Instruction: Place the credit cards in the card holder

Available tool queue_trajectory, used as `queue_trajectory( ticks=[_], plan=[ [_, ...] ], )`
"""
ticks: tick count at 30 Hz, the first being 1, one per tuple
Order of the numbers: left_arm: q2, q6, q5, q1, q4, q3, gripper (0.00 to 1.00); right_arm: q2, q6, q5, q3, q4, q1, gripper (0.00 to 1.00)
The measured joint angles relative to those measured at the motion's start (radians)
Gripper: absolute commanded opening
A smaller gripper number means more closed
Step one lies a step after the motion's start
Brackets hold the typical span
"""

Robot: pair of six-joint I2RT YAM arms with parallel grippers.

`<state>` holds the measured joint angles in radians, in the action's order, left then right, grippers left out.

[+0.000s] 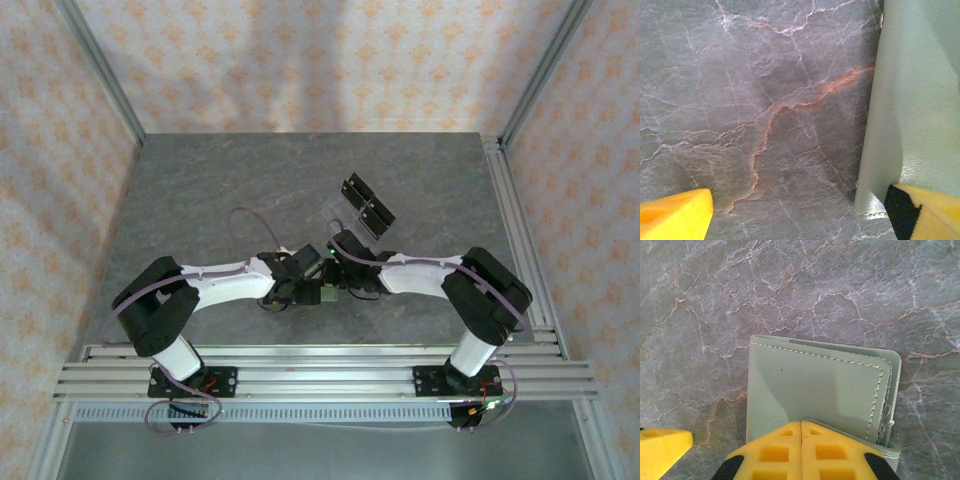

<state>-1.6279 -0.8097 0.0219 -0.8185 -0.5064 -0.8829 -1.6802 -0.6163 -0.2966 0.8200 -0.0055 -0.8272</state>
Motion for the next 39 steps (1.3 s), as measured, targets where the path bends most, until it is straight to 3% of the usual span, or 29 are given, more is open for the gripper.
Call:
queue_trajectory(
  ticks=[21, 39],
  plan=[
    [0.0, -0.001, 0.0, 0.0, -0.01, 0.0, 0.91, 0.02, -0.027, 0.143, -0.091, 0.103, -0.077, 0.0],
    [0.007, -0.027, -0.014, 0.002, -0.034, 0.005, 0.91, -0.038, -0.106, 0.146, -0.084, 0.194, -0.082, 0.0]
  ],
)
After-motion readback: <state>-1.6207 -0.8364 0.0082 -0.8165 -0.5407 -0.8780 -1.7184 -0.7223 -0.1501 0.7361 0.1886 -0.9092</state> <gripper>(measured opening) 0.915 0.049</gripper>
